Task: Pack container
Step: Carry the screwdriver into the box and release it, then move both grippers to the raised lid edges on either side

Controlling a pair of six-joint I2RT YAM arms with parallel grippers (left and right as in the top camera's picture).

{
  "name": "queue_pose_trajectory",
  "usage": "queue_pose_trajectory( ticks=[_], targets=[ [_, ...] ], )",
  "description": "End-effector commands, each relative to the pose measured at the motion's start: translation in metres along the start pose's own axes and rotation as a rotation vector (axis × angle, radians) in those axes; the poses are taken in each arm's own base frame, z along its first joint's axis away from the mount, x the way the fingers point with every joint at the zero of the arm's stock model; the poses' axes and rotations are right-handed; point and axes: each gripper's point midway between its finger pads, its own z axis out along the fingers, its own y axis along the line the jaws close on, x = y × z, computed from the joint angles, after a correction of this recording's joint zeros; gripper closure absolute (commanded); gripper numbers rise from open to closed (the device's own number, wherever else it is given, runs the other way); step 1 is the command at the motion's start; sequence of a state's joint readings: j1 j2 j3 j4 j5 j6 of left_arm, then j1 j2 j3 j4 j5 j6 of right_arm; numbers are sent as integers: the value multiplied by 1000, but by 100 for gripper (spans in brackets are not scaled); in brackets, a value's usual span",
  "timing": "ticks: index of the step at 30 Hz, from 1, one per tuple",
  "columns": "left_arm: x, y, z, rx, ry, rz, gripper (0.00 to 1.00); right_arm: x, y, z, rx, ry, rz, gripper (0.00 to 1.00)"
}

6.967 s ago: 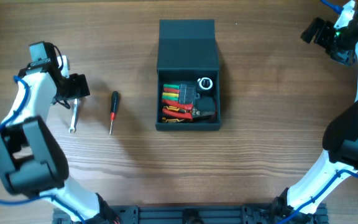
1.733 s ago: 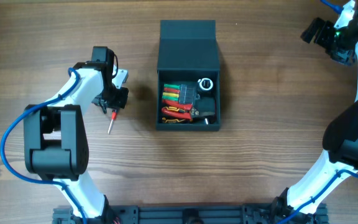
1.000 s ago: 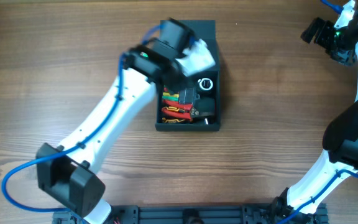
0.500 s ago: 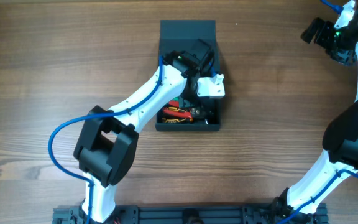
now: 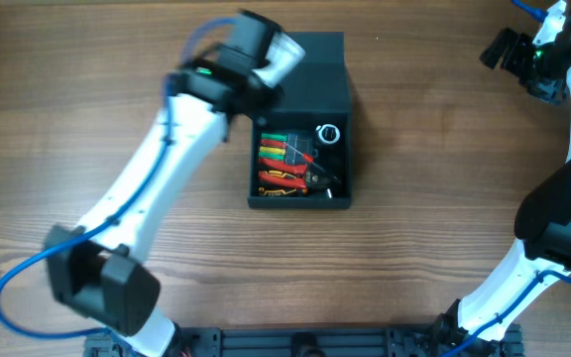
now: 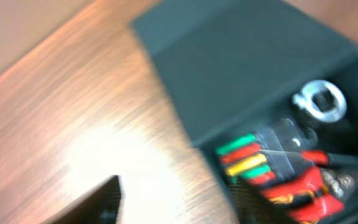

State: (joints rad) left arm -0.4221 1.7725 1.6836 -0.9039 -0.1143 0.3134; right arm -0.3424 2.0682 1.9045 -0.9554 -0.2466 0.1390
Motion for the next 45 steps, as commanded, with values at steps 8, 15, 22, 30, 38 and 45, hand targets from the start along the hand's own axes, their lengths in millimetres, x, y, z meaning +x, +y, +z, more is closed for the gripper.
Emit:
queue_pose_trajectory(
  ticks=[8,15,22,30,38,45],
  targets=[
    [12,87,50,190,-66,-685,82,-32,48,2,-237,-79,284,0],
    [32,82,109,515,-17,-899,96,-24,82,9,-331,-48,162,21],
    [37,51,147,703,44,-979,96,17,137,62,-543,122,67,96],
    [51,45,173,669,102,-1033,96,94,179,152,-757,379,70,96],
    [68,32,202,665,175,-1097,96,142,223,168,-779,467,-26,96],
    [23,34,203,745,8,-1082,96,147,238,169,-791,455,-68,96]
  ],
)
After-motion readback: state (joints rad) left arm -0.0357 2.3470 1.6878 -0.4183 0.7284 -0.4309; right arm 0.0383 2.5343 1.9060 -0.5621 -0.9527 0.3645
